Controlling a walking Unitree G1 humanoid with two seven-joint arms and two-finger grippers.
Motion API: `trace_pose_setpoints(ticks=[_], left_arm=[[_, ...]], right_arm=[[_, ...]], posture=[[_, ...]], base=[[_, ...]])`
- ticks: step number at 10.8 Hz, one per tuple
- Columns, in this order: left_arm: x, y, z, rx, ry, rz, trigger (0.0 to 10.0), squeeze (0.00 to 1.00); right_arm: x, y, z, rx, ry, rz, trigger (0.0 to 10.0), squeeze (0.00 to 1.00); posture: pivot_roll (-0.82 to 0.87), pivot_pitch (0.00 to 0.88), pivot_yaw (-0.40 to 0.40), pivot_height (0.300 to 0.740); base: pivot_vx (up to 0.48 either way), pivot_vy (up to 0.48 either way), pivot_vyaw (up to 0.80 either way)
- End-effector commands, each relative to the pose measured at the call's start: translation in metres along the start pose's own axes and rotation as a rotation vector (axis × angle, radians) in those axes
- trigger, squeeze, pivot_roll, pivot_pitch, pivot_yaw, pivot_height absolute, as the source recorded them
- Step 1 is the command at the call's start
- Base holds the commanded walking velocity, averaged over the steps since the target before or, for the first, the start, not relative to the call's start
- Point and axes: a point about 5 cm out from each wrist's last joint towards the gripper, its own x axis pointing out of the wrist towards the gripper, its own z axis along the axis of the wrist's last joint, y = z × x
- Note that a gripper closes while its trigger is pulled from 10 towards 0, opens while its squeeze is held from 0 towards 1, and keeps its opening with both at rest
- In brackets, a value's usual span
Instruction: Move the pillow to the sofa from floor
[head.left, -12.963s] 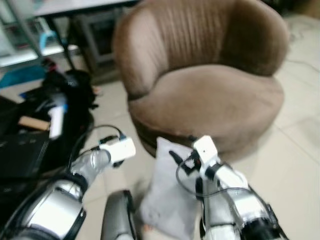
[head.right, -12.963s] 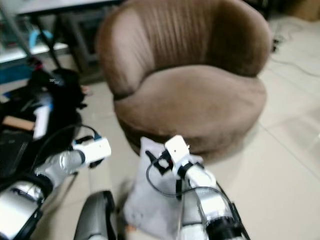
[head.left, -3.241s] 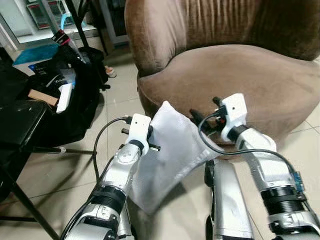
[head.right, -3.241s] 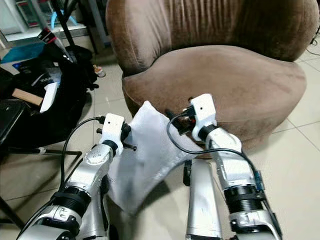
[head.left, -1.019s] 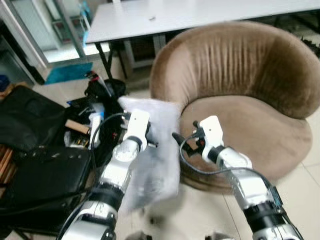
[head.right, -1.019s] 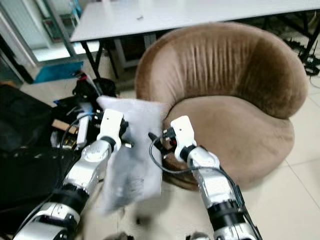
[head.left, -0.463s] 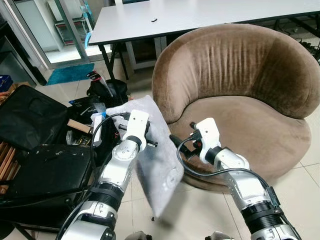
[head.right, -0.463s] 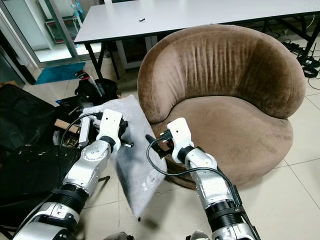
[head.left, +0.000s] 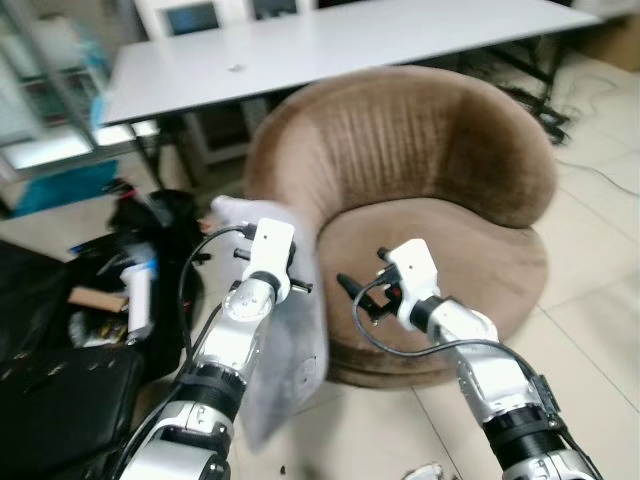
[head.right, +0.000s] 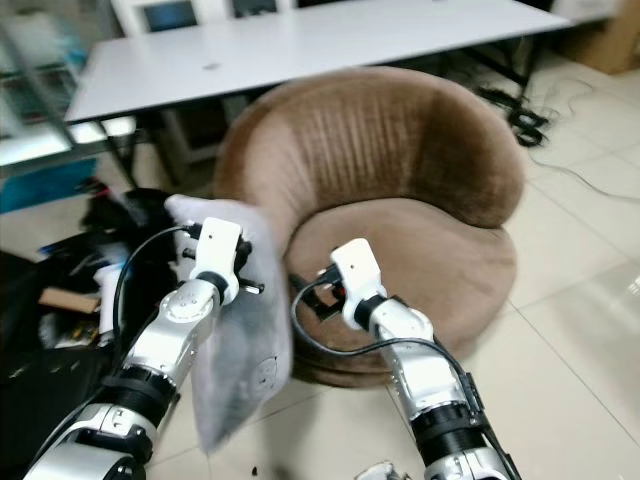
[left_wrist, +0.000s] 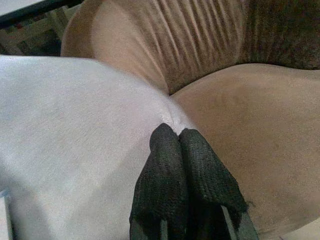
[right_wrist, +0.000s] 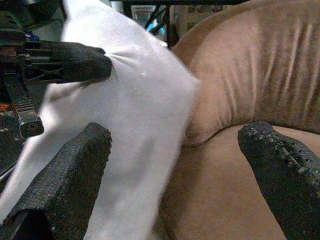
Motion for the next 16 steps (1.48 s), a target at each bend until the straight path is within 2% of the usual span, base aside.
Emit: trace_pose_setpoints(ticks=[1,6,9,16], left_arm=[[0.0014,0.0059,0.0129,0.011,-0.048,0.026,10.0,0.00],[0.0024,0.0014,0.0136,0.051,-0.046,0.009,10.0,0.00],[0.0028,0.0011,0.0141,0.082,-0.044,0.006,10.0,0.00],[0.0027,0.0006,0.0122,0.088,-0.030,0.005,10.0,0.00]], right_arm=[[0.0023,0.0066,0.0017,-0.008,-0.013,0.031,10.0,0.00],[0.0008,0.0075,0.0008,-0.007,-0.011,0.033,10.0,0.00],[0.0006,0.0084,0.0004,-0.005,-0.011,0.035,10.0,0.00],[-0.0002,0.0110,-0.0001,-0.003,-0.011,0.045,10.0,0.00]], posture=[[-0.16,0.000,0.109,0.740],[-0.17,0.000,0.115,0.740],[-0.17,0.000,0.117,0.740],[-0.17,0.000,0.118,0.740]], base=[[0.424,0.000,0.00],[0.423,0.000,0.00],[0.404,-0.255,0.00],[0.377,-0.293,0.00]])
